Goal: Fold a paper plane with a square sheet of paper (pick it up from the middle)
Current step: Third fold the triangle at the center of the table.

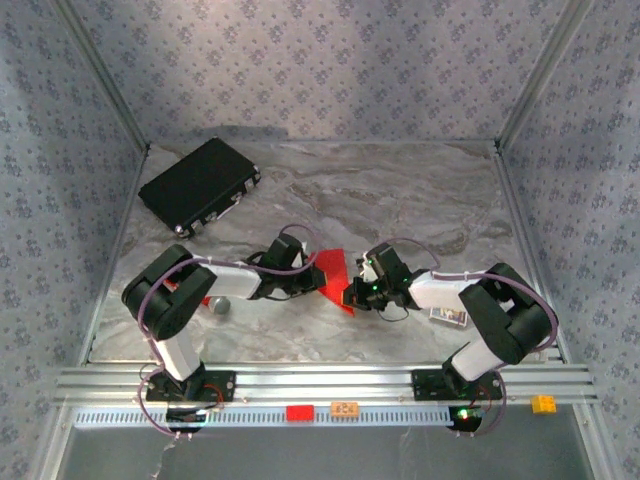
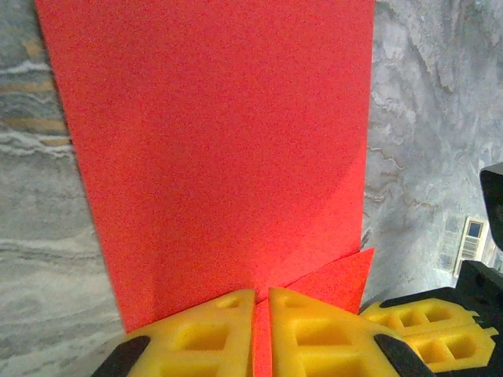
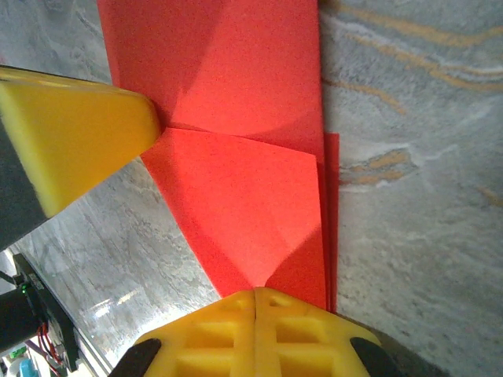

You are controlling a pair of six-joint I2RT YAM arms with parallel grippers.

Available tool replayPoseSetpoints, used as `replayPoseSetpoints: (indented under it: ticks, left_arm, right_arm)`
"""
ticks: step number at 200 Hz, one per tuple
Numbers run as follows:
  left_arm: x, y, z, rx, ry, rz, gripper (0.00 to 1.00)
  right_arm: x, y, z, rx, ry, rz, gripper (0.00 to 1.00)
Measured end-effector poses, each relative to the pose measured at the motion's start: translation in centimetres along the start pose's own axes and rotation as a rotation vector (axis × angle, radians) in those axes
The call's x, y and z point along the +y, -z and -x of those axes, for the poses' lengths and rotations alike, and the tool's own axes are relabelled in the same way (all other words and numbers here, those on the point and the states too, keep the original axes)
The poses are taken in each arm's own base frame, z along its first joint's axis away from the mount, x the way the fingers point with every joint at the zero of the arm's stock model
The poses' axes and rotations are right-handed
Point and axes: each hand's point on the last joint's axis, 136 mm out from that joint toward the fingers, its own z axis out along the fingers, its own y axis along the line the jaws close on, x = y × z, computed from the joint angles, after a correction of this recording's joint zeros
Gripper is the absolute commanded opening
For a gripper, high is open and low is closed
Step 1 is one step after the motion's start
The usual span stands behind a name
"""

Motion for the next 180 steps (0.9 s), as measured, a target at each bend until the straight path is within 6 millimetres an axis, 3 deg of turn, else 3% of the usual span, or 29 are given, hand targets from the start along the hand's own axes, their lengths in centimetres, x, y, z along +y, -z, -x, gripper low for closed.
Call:
replayPoseSetpoints:
  ticks: [87,115,149,180]
  left_arm:
    - [0.5,1.1,1.8,-0.04,-0.02,-0.021,0.18]
    - [-0.7,2.2,2.2,-0.07,-0.045,-0.041,0.18]
    - [-2.1,2.1,1.1,-0.05,-0.086,-0.064,0.17]
    - [-1.0,0.6,-0.2,-0.004,-0.081,-0.034,0.13]
  right_arm:
    - [0.0,0.0,0.0,0.0,0.001,0.0,0.0]
    - [0.0,0.0,0.0,0.0,0.0,0.0,0.0]
    - [0.0,0.0,0.0,0.0,0.0,0.0,0.0]
    - [0.0,0.0,0.0,0.0,0.0,0.001,0.0]
